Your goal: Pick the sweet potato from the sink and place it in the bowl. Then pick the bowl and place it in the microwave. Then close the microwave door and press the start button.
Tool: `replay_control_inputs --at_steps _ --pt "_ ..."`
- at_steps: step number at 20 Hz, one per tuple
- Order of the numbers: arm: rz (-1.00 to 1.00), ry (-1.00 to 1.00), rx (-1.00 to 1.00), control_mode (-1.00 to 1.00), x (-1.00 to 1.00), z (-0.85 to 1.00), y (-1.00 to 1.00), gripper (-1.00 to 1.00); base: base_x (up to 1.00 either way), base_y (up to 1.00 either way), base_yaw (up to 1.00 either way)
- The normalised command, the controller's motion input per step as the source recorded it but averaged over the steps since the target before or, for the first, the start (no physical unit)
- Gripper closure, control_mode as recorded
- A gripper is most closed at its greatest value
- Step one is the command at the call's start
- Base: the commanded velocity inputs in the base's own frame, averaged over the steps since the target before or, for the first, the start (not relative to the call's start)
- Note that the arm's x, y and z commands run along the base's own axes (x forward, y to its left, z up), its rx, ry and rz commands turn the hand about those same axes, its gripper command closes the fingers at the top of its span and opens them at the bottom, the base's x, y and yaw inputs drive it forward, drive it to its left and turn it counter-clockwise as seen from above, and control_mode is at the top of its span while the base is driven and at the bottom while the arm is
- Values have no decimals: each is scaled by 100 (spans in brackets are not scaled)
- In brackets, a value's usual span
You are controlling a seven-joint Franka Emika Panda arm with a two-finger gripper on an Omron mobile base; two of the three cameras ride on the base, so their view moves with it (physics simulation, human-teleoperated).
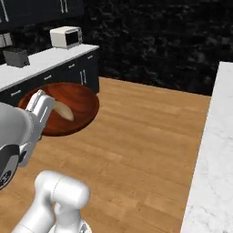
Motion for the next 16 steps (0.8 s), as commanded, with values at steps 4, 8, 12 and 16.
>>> replay_control_inputs --at_steps 4,8,12,16 --pt "0 0 0 100 0 0 0 100 1 9 96" --pt "0 0 0 100 0 0 0 100 1 -2 98" --pt "0 0 0 100 0 0 0 100 0 -9 95" --pt "0 0 0 100 0 0 0 100 31 -53 72"
